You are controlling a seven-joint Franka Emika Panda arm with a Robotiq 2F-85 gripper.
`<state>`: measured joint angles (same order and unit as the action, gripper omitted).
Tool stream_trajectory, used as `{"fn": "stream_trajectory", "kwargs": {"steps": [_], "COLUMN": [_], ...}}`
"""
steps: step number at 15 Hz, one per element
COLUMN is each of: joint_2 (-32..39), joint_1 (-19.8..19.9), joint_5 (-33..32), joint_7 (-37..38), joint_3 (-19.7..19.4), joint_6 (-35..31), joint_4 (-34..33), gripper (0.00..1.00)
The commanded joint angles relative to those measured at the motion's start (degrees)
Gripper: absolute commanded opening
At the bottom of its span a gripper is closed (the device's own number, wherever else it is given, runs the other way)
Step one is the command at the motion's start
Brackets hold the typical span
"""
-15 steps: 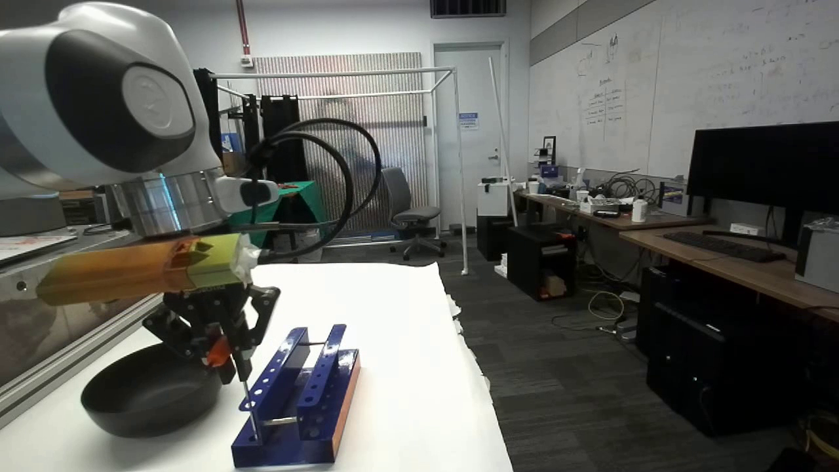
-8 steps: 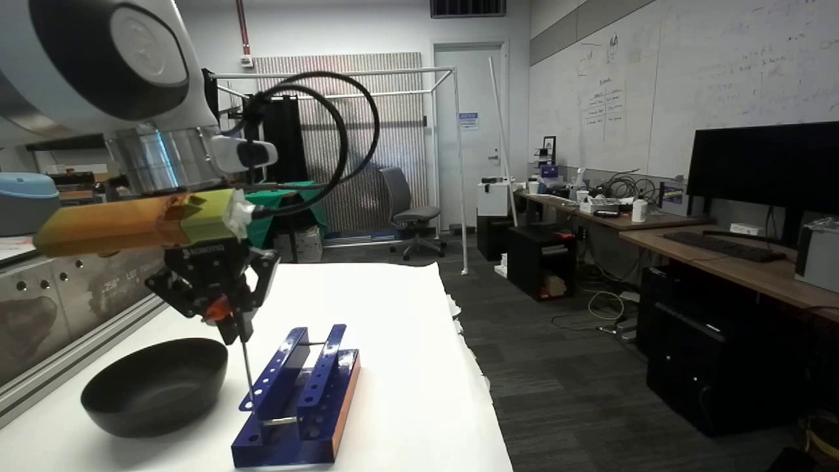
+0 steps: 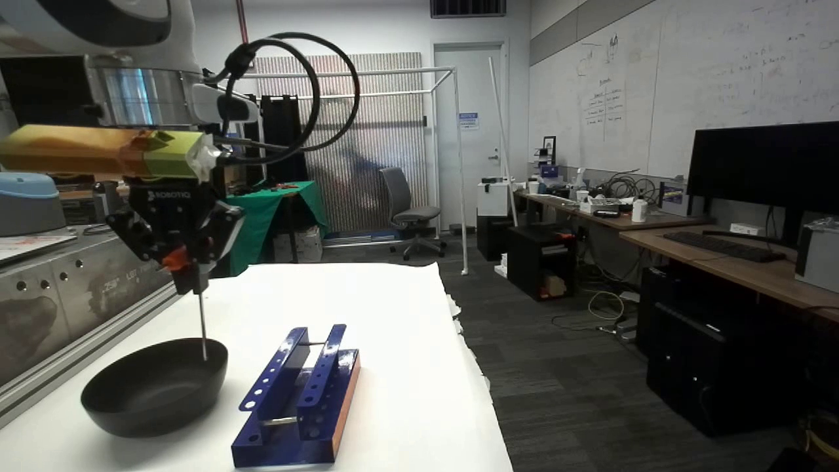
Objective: Put the metal object with the orange handle in the black bowl
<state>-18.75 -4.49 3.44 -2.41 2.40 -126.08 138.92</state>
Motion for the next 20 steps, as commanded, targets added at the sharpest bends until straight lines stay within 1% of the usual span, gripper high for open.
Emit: {"fn": "stream_trajectory", "kwargs": {"steps": [1,4,6,8,12,16,20], "joint_2": [3.4,7.7,10.5,12.6,15.4,18.3,23.3], "joint_1": [-2.4,-3.1,-3.0,-2.7,-2.4,-2.0,-0.8], "joint_5": [7.5,14.1,17.0,19.2,22.2,23.5,25.6], "joint_7": [-5.4,-10.0,-12.4,-14.4,-17.2,-18.4,-19.2], "joint_3": [-1.5,-1.8,-1.5,-0.8,0.2,0.7,0.5], "joint_6": [3.9,6.6,6.1,3.5,-1.1,-2.7,-2.3], "joint_4": [-3.9,-6.0,-6.3,-6.2,-6.3,-8.0,-10.7], "gripper": [0.17,0.16,0.16,0.16,0.16,0.16,0.17]}}
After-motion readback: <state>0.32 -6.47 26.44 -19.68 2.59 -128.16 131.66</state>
